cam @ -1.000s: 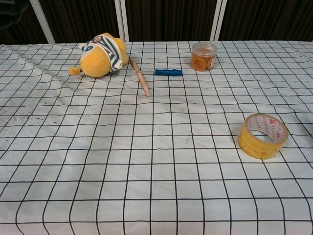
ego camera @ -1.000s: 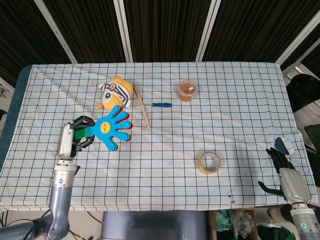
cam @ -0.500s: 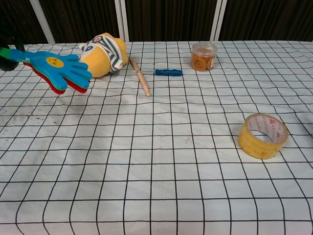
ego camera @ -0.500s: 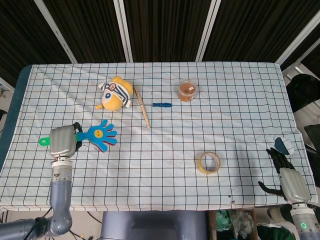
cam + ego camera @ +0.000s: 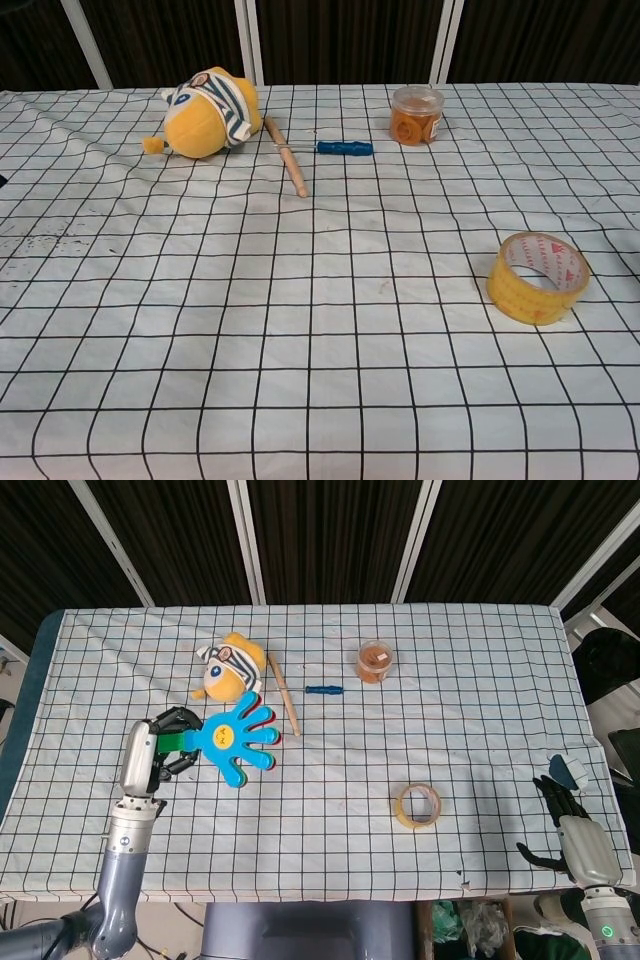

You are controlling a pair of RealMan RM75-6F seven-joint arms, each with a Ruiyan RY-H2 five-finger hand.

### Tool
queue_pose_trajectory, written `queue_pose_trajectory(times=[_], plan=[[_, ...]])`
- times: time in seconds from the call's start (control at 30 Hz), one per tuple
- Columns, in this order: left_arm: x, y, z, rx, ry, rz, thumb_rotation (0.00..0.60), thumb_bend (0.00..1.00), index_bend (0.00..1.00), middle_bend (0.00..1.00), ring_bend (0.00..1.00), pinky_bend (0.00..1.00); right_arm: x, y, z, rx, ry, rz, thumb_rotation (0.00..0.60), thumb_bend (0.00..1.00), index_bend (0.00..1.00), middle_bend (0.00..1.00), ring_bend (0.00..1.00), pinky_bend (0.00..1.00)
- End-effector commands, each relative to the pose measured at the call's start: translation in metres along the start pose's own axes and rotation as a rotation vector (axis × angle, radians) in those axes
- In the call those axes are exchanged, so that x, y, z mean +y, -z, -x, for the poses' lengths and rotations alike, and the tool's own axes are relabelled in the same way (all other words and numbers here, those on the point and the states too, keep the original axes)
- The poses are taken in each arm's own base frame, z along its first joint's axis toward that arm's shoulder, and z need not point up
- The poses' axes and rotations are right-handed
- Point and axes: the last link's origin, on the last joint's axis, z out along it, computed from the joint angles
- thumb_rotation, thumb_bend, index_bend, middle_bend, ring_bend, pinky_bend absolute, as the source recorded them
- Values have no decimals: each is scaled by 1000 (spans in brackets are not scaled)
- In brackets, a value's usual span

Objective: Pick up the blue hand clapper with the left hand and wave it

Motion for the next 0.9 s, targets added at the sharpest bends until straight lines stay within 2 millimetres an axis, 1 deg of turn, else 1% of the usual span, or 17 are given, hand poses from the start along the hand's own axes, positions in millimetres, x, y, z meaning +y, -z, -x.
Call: queue_pose_trajectory(times=[0.03,0.07,0.17,0.27,0.33,0.37,0.5,0.53,0.6,0.67,0.73,0.9], plan=[[-9,7,0,-69,-28,66,600,563,673,827,715,933,0,0,0,1,-1,1,600,198,0,0,0,154],[-11,5,0,-68,-46,48,600,562,675,827,716,933,0,0,0,0,-1,2,600,198,0,0,0,154],[-25,4,-3,-70,-158,-73,600,559,678,827,718,933,0,0,0,-1,-2,2,600,197,0,0,0,154],[-41,6,-9,-100,-374,-268,600,559,681,829,720,934,0,0,0,-1,-3,3,600,197,0,0,0,155],[-48,7,-13,-128,-512,-352,600,559,687,835,725,934,0,0,0,-1,-4,4,600,197,0,0,0,155],[-49,5,-15,-135,-601,-397,600,559,689,837,726,933,0,0,0,-1,-4,5,600,197,0,0,0,155],[-52,5,-22,-122,-833,-481,600,553,689,837,727,934,0,0,0,-2,-5,6,600,197,0,0,0,154],[-55,6,-24,-154,-961,-497,600,550,689,837,727,934,0,0,1,-3,-5,6,600,198,0,0,0,154],[-50,5,-20,-156,-933,-511,600,543,689,837,726,933,0,0,0,-2,-6,7,600,197,0,0,0,155],[-41,2,-15,-135,-794,-490,600,542,689,837,727,933,0,0,0,-1,-7,8,600,197,0,0,0,155],[-37,1,-12,-124,-706,-454,600,541,689,837,726,933,0,0,0,-1,-7,8,600,197,0,0,0,154],[-14,-2,-2,-109,-364,-206,600,540,688,833,722,933,0,0,0,-2,-7,7,600,198,0,0,0,154]])
